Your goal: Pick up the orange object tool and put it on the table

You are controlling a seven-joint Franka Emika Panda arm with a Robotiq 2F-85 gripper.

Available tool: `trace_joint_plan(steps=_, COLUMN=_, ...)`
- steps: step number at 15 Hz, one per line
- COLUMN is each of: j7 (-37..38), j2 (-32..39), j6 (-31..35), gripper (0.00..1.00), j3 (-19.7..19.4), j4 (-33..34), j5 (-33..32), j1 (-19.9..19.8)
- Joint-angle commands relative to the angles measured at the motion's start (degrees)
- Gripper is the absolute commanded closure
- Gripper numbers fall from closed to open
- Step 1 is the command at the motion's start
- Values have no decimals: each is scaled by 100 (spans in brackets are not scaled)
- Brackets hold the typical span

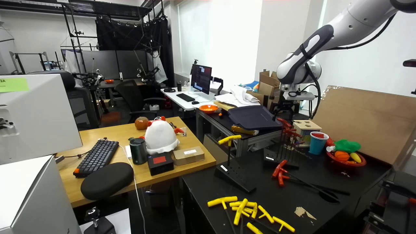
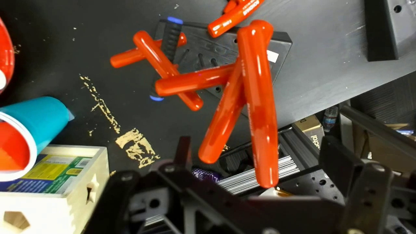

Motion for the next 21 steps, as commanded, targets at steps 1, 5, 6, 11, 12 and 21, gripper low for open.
trace_joint_plan(steps=1, j7=133, j2=-364, j6=142, gripper=0, j3=-54, j4=-470, j5=-86, j1=83)
trace_joint_plan(steps=5, j7=136, j2=-469, j6=181, gripper=0, j3=-56, j4=-620, j5=-89, j1=99)
trace_joint_plan(steps=6, j7=125, j2=-485, j6=196, gripper=4, j3=-64, j4=-650, j5=-109, j1=108)
trace_joint_plan(steps=11, j7=76, j2=-562, j6=224, gripper=46, j3=-45, j4=-779, j5=-136, j1=114)
trace_joint_plan(steps=12, j7=75, j2=-572, j6=225, gripper=53, j3=-44, j4=-800, j5=-135, j1=115)
trace_joint_plan(steps=21, j7=91, j2=-641, j6=241, gripper=93, j3=-67, j4=-899, j5=-181, j1=118)
